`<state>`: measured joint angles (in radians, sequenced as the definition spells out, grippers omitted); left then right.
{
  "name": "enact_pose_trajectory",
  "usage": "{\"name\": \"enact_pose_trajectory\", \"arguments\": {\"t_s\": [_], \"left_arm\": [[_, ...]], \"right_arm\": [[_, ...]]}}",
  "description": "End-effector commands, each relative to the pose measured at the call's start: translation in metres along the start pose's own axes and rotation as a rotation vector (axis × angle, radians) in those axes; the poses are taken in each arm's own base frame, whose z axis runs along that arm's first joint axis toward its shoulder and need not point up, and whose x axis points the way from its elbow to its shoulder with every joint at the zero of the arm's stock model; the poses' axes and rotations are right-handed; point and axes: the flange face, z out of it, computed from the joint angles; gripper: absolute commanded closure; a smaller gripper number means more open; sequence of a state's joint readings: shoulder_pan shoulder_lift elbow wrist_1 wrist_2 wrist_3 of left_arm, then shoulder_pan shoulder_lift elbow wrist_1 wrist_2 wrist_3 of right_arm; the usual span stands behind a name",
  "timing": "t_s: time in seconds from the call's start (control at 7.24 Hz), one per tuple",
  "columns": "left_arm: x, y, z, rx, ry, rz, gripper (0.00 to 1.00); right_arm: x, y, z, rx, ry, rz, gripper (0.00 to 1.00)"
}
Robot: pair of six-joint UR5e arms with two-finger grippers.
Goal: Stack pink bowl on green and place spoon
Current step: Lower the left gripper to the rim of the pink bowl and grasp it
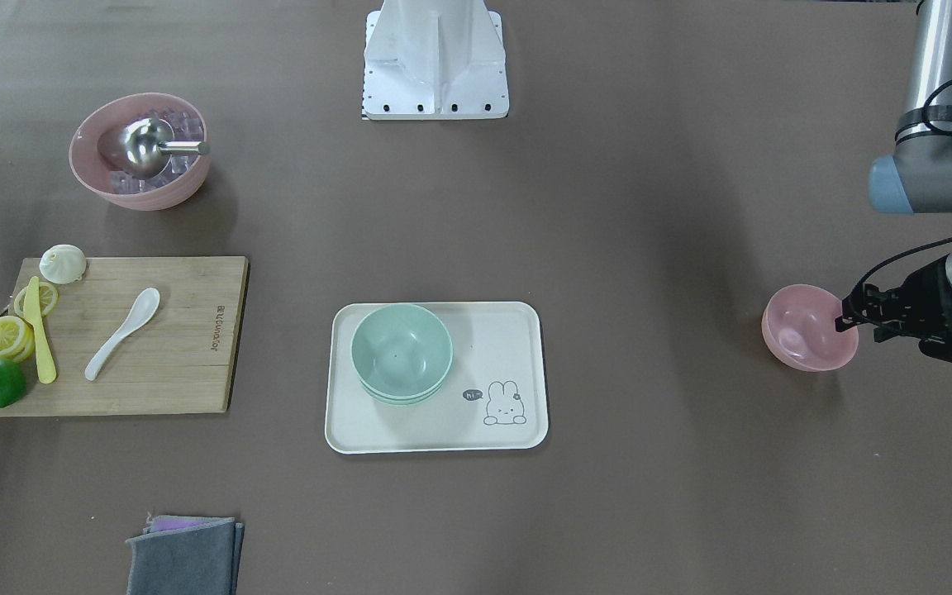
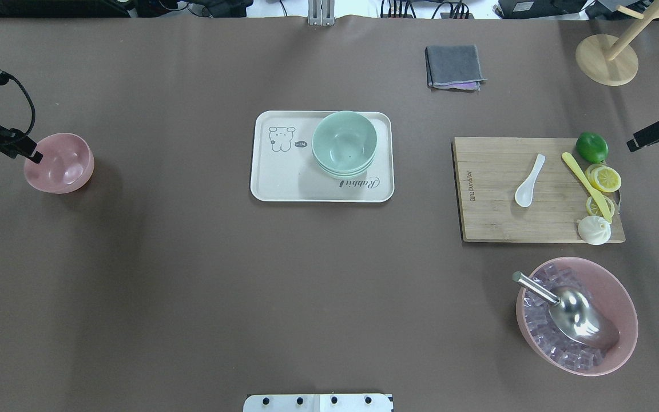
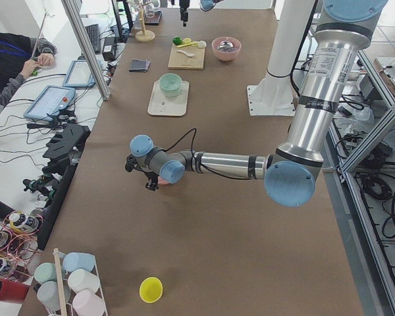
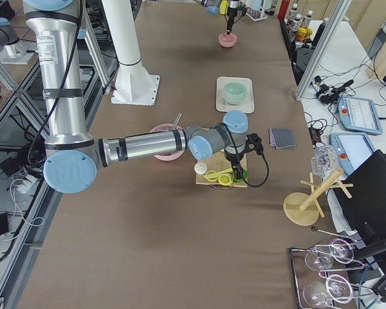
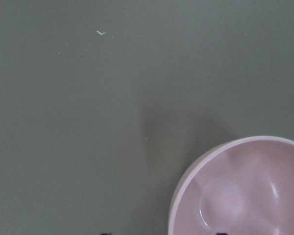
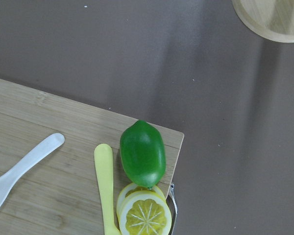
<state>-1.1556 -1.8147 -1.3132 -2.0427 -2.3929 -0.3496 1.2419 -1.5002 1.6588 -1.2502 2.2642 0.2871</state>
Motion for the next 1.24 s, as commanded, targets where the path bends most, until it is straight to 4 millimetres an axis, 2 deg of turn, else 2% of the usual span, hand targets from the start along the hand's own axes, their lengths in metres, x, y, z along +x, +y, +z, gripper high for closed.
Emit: {"name": "enact_pose_trajectory", "arguments": {"t_s": [0.0,0.28,0.69,0.83,1.1], "left_arm": [[0.003,0.001,0.004,-0.005,0.002,0.006,0.44],[0.004,0.000,0.003,-0.003,0.003,0.007,1.00],[0.011,-0.002,-0.003,0.009,0.008,0.010,1.00],[0.026,-0.011,-0.013,0.025,0.023,-0.017,1.00],[0.086,-0.045,-0.053,0.088,0.057,-0.104,1.00]], "right_arm": [[0.001,0.001,0.000,-0.001,0.001,0.002,0.00],[0.001,0.001,0.000,-0.001,0.001,0.002,0.00],[0.001,0.001,0.000,-0.001,0.001,0.002,0.00],[0.001,0.001,0.000,-0.001,0.001,0.002,0.00],[0.002,0.001,0.001,-0.002,0.002,0.004,0.00]]}}
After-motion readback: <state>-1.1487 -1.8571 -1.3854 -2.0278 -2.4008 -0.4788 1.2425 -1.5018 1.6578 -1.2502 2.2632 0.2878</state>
